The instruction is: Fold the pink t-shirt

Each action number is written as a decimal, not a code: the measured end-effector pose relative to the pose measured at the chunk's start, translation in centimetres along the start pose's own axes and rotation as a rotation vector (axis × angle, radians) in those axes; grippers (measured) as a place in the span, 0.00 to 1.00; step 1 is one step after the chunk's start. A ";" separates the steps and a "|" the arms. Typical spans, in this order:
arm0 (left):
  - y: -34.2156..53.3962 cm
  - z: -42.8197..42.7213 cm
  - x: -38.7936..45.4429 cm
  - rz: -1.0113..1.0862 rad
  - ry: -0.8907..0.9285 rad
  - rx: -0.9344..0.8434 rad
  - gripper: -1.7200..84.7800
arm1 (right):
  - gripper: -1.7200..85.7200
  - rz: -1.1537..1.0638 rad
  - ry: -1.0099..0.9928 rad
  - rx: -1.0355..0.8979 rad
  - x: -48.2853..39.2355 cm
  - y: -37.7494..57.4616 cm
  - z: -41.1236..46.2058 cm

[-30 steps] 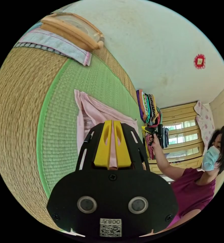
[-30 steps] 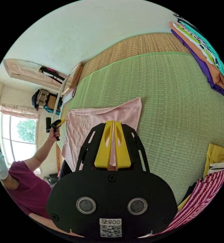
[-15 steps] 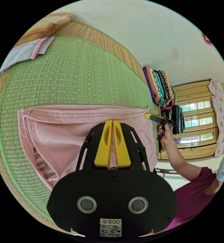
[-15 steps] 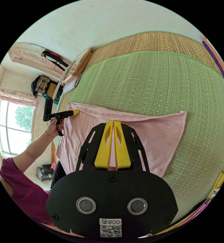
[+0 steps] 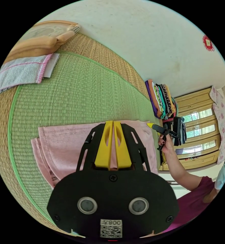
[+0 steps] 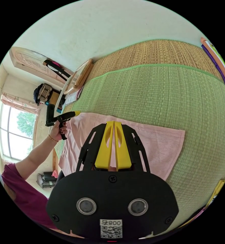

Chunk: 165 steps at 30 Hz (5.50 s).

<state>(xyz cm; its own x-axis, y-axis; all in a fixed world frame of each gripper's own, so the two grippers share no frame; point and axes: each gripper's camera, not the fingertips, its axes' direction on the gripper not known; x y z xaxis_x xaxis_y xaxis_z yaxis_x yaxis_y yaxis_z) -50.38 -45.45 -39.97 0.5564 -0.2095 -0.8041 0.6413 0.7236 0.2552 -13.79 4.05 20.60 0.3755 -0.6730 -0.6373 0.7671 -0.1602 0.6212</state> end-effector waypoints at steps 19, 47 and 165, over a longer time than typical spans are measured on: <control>30.7 -16.9 -2.6 -0.219 -0.058 0.015 0.10 | 0.10 0.152 -0.031 -0.029 -0.7 26.3 -9.8; 40.8 -21.5 -1.2 -0.187 -0.018 -0.079 0.03 | 0.03 0.298 -0.072 -0.108 -1.4 36.7 -8.8; 36.8 14.5 72.6 0.531 0.079 -0.295 0.03 | 0.11 0.417 -0.370 0.055 15.4 28.3 -2.9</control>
<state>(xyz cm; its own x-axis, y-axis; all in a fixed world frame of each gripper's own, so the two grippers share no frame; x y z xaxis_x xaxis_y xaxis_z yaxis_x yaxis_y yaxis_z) 21.25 -43.57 -81.15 0.7117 0.2713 -0.6480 0.1069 0.8699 0.4816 15.25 -8.77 27.03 0.4260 -0.8943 -0.1366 0.5609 0.1427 0.8155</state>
